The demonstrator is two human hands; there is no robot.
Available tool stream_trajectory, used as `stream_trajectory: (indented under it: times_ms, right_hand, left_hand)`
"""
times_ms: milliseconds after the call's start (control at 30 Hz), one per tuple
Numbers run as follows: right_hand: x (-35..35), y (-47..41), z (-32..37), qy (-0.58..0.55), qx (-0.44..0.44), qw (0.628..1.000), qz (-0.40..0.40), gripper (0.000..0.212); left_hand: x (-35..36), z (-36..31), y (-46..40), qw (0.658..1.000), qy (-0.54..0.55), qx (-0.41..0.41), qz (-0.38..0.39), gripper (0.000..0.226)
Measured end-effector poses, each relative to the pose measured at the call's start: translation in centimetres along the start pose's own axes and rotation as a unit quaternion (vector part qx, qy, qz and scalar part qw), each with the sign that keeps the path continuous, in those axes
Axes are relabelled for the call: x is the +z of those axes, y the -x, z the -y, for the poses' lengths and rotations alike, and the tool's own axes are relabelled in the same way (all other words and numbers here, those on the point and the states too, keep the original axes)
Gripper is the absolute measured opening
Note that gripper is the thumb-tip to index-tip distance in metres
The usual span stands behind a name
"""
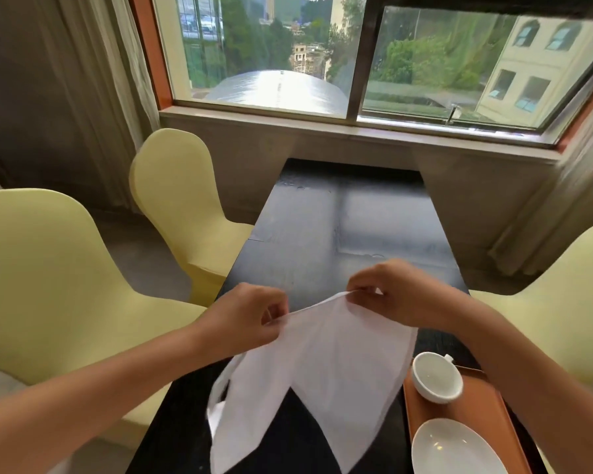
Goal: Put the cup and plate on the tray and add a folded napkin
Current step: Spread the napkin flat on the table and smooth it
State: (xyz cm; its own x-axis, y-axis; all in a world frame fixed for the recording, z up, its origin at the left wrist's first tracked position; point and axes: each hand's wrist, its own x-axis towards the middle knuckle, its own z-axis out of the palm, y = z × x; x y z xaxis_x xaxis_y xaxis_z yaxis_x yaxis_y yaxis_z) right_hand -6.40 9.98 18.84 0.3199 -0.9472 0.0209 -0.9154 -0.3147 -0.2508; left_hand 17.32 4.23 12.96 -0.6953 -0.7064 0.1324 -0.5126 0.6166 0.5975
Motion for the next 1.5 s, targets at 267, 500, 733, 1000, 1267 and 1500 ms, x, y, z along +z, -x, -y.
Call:
stream_trajectory:
  times_ms: [267, 500, 733, 1000, 1267, 1500]
  right_hand:
    - [-2.8, -0.5, -3.3, 0.026, 0.042, 0.998, 0.031, 0.016]
    - [-5.4, -2.6, -6.7, 0.218, 0.132, 0.967, -0.016, 0.021]
    - [-8.2, -3.1, -8.2, 0.255, 0.152, 0.943, -0.15, 0.021]
    - [-2.1, 1.6, -7.0, 0.305, 0.105, 0.906, -0.273, 0.017]
    - [14.6, 10.0, -3.8, 0.198, 0.084, 0.959, -0.183, 0.034]
    - [28.8, 15.3, -3.2, 0.071, 0.136, 0.98, -0.123, 0.032]
  left_hand:
    - [-1.1, 6.5, -0.4, 0.993, -0.047, -0.039, 0.104, 0.008]
    - [-8.4, 7.7, -7.4, 0.988, -0.134, -0.003, -0.072, 0.009]
    - [-13.8, 6.4, -10.1, 0.958, -0.208, 0.099, -0.172, 0.01]
    - [-10.5, 10.9, -4.3, 0.943, -0.189, 0.155, -0.225, 0.009]
    - [2.3, 16.1, 7.1, 0.976, -0.173, 0.078, -0.108, 0.006]
    - [13.4, 20.0, 15.2, 0.986, -0.162, -0.034, 0.003, 0.013]
